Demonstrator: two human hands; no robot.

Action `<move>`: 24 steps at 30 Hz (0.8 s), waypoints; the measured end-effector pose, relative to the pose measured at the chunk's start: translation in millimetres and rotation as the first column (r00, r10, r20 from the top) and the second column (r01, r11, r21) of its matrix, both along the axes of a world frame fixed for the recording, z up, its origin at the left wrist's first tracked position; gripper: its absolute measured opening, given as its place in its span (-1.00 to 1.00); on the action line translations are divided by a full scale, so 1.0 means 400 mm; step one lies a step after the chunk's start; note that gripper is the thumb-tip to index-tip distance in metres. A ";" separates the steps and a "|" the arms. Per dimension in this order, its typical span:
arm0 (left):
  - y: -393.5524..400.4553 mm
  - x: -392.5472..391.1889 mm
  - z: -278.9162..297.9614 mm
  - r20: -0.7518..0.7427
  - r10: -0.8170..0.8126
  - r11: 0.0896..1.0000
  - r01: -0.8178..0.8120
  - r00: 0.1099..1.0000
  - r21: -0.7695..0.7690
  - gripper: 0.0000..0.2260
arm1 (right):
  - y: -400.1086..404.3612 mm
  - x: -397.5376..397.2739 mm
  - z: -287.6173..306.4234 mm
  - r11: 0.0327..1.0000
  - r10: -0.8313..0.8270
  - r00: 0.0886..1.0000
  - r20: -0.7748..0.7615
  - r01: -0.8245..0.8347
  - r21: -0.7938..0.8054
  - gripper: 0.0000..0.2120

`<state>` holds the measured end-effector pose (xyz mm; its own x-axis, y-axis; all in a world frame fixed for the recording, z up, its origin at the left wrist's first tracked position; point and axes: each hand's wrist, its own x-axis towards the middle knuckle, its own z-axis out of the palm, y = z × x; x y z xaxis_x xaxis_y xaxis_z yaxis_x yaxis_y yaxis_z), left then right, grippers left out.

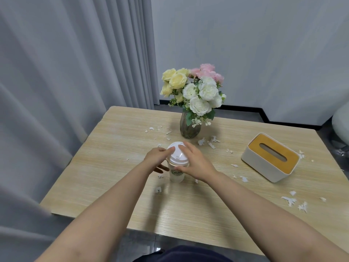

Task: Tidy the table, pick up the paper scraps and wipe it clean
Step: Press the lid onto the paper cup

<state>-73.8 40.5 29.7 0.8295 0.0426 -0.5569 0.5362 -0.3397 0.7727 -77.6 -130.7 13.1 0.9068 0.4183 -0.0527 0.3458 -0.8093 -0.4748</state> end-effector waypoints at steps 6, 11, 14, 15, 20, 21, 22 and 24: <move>-0.004 0.009 0.007 -0.010 0.076 0.989 -0.077 0.997 -0.124 -0.58 | -0.005 -0.002 -0.007 1.000 0.028 0.999 0.029 -0.027 -0.010 -0.28; -0.011 0.010 0.024 -0.019 0.063 0.994 -0.065 0.998 -0.091 -0.68 | -0.012 -0.002 -0.018 0.998 0.056 0.997 0.058 -0.055 -0.011 -0.32; -0.014 0.010 0.027 -0.020 0.064 0.993 -0.066 0.998 -0.098 -0.73 | -0.012 -0.006 -0.024 0.999 0.052 0.995 0.087 -0.052 -0.008 -0.34; -0.015 0.010 0.028 -0.021 0.064 0.993 -0.066 0.998 -0.100 -0.74 | -0.012 -0.007 -0.025 0.999 0.051 0.994 0.099 -0.051 -0.003 -0.35; -0.014 0.005 0.029 -0.014 0.060 0.991 -0.062 0.998 -0.117 -0.75 | -0.007 -0.014 -0.033 0.998 0.059 0.986 0.156 -0.063 0.023 -0.39; -0.015 0.004 0.028 -0.012 0.068 0.990 -0.069 0.998 -0.122 -0.75 | -0.006 -0.016 -0.036 0.997 0.067 0.985 0.158 -0.071 0.021 -0.39; -0.015 0.002 0.026 -0.011 0.077 0.989 -0.078 0.997 -0.125 -0.75 | -0.006 -0.015 -0.037 0.997 0.072 0.987 0.144 -0.076 0.024 -0.39; -0.017 0.000 0.022 -0.013 0.095 0.987 -0.096 0.995 -0.125 -0.72 | -0.008 -0.012 -0.033 0.994 0.064 0.996 0.066 -0.069 0.085 -0.37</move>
